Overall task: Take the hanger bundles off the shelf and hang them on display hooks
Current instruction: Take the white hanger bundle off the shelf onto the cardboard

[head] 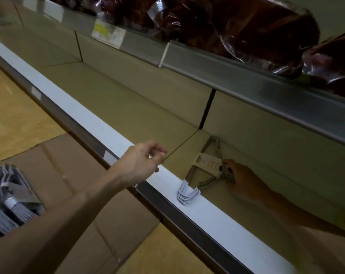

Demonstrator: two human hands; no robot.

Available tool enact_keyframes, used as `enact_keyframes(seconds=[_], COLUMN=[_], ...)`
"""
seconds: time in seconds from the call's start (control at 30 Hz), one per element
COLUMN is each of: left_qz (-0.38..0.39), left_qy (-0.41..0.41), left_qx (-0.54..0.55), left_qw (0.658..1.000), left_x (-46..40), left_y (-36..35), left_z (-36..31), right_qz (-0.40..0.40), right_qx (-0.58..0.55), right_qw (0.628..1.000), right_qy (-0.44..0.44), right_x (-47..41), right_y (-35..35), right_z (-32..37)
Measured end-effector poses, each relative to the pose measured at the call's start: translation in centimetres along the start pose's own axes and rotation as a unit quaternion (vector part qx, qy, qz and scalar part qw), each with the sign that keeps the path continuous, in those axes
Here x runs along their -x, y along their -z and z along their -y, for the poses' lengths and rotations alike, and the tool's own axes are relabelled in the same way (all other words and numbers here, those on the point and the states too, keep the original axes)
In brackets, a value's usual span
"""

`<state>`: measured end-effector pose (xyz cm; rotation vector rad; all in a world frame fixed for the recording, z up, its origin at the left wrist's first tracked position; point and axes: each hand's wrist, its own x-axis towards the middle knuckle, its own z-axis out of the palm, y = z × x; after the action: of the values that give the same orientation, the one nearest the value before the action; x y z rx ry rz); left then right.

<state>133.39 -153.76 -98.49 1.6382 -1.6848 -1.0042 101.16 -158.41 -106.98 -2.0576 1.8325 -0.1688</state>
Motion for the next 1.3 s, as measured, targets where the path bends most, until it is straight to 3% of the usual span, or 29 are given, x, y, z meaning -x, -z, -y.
enact_keyframes(seconds=[0.27, 0.5, 0.67, 0.77, 0.87, 1.07, 1.3], left_qz=[0.005, -0.020, -0.052, -0.079, -0.082, -0.163, -0.179], left_qy=[0.013, 0.028, 0.082, 0.122, 0.122, 0.150, 0.147], left_qx=[-0.011, -0.003, 0.093, 0.188, 0.306, 0.434, 0.549], left_qw=[1.000, 0.999, 0.991, 0.971, 0.941, 0.873, 0.803], left_x=[0.2, 0.9, 1.3, 1.9, 2.7, 4.4, 5.9], left_y=[0.2, 2.3, 4.2, 6.2, 8.4, 12.7, 15.6], left_z=[1.1, 2.5, 3.4, 3.8, 4.3, 5.4, 6.3], right_qz=[-0.060, -0.096, -0.087, -0.074, -0.088, -0.060, -0.054], right_qx=[0.026, -0.016, -0.050, -0.085, -0.061, -0.067, -0.089], right_qw=[0.997, 0.989, 0.975, 0.940, 0.915, 0.865, 0.826], right_qy=[0.039, 0.110, 0.200, 0.321, 0.389, 0.493, 0.554], right_x=[0.8, 1.1, -0.1, 0.0, 0.1, 0.9, 1.3], right_y=[0.1, 0.6, 1.1, 0.7, 0.3, -0.9, -1.9], right_z=[0.9, 5.1, 11.2, 15.3, 18.6, 24.4, 27.6])
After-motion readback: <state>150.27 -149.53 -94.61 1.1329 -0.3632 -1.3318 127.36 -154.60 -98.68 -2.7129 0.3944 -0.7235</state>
